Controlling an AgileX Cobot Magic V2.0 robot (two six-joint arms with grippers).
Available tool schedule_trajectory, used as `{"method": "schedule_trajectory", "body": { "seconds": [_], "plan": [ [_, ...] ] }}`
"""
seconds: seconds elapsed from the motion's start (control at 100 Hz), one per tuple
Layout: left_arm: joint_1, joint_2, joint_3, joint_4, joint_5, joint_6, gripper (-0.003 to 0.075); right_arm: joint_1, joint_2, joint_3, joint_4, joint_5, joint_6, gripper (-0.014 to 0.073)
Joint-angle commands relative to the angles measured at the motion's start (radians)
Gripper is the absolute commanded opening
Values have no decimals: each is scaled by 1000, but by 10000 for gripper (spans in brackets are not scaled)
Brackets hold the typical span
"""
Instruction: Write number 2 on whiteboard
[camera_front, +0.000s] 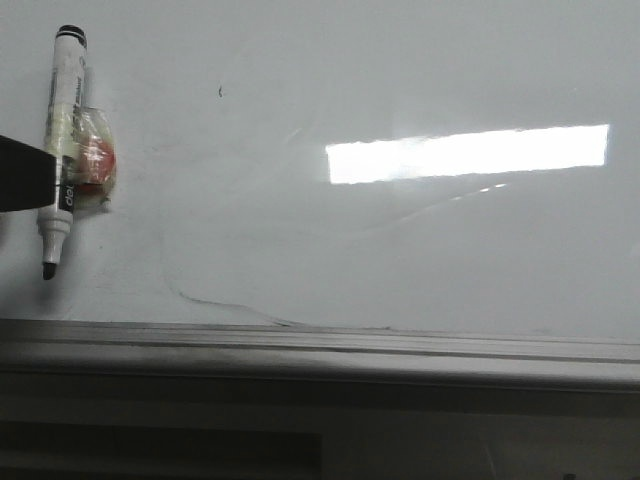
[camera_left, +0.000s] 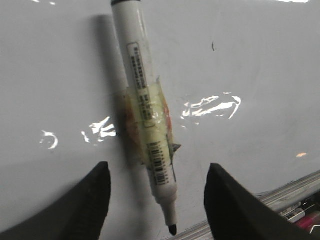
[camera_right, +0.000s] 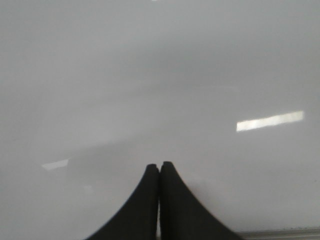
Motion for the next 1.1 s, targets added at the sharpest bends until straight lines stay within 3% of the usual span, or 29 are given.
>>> {"method": "schedule_trajectory", "body": {
  "seconds": [0.0,0.19,0.27,0.33,0.44,0.56,0.72,0.8,0.93,1.09],
  "plan": [
    [-26,29,-50,-13,-57,-11,379,-6,20,-25,-5,-80,-12,-50],
    [-39,131,-72,-101,-55,-11,375,-6,20,-25,-5,-82,-12,-50],
    [-40,174,-72,-102,-58,-11,330,-6,20,-25,-5,-82,-12,-50],
    [-40,193,-72,-102,-58,-11,245,-6,20,-25,-5,-82,-12,-50],
    [-40,201,-72,-76,-58,-7,-23,-6,20,-25,-5,-82,-12,-50],
    [-40,199,-72,-28,-52,-4,-20,-6,20,-29,-5,-86,-21,-50],
    [-42,176,-72,-20,-42,-4,-20,21,20,-41,47,-88,-130,-49],
    [-42,146,-72,44,-42,-4,-20,109,20,-41,128,-88,-160,-49],
    [-42,83,-72,144,-42,-4,-19,253,21,-41,149,-94,-255,-50],
    [-42,11,-72,342,-40,-4,-19,430,33,-45,252,-168,-490,-49]
  ]
}}
